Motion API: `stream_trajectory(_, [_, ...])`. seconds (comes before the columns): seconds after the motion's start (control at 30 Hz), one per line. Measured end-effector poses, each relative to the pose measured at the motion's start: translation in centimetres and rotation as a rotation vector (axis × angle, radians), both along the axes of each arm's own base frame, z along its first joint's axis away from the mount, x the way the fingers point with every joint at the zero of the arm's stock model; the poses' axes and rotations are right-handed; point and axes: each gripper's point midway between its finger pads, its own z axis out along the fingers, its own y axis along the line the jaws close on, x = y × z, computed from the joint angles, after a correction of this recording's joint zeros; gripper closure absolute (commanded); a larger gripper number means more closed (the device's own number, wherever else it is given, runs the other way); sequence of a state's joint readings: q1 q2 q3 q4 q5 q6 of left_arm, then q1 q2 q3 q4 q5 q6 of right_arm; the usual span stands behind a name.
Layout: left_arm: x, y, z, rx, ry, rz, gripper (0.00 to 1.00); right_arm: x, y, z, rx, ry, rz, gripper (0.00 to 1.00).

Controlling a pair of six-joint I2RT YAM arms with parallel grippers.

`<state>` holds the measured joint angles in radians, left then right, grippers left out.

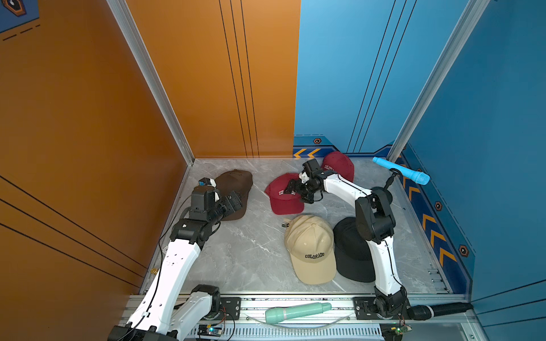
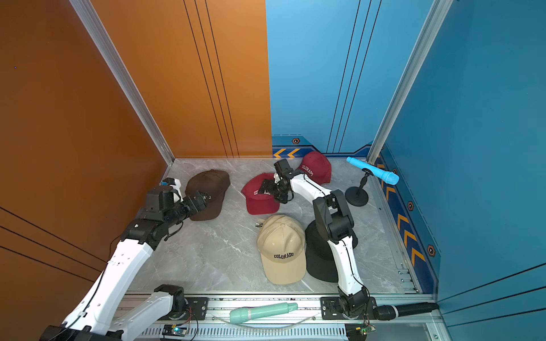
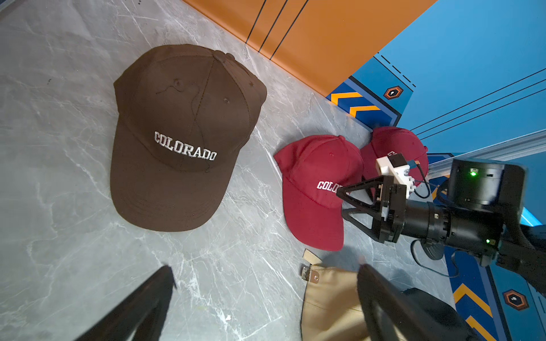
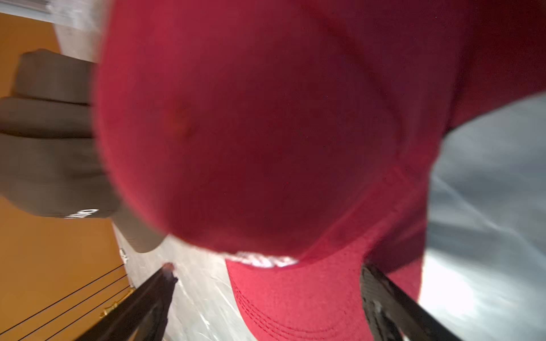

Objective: Stack the baseball caps by color
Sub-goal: Move the baseball cap to the center of the board.

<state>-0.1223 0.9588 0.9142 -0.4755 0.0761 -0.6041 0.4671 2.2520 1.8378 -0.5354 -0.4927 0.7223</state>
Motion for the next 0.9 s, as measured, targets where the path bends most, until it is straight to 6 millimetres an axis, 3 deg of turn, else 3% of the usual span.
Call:
stream_trajectory(0.17, [-0.1, 0.1, -0.2, -0.006, 0.007, 0.010, 0.02, 0.5, 1.3, 1.5, 0.017, -0.034, 0.017, 0.01])
stream_trajectory(0.3, [-0.2, 0.1, -0.3, -0.014, 0.012, 0.016, 0.02, 0.5, -0.1, 1.7, -0.058, -0.052, 0.019, 0.01])
stream_trajectory(0.43, [-0.2, 0.0, -0.3, -0.017, 0.014, 0.017, 0.02, 0.2, -3.5, 2.7, -0.193, -0.087, 0.016, 0.00])
stream_trajectory(0.6, [0.4, -1.6, -0.7, 0.001, 0.043, -0.038, 0.02, 1.7, -8.8, 8.0, -0.338, -0.223, -0.058, 0.00])
stream_trajectory(0.77, [2.6, -6.3, 0.6, 0.059, 0.043, -0.191, 0.02, 6.8, -14.3, 13.9, -0.411, -0.373, -0.224, 0.00])
stream_trajectory(0.9, [4.6, -10.3, 2.3, 0.088, 0.013, -0.297, 0.02, 10.2, -17.6, 14.1, -0.436, -0.388, -0.310, 0.00])
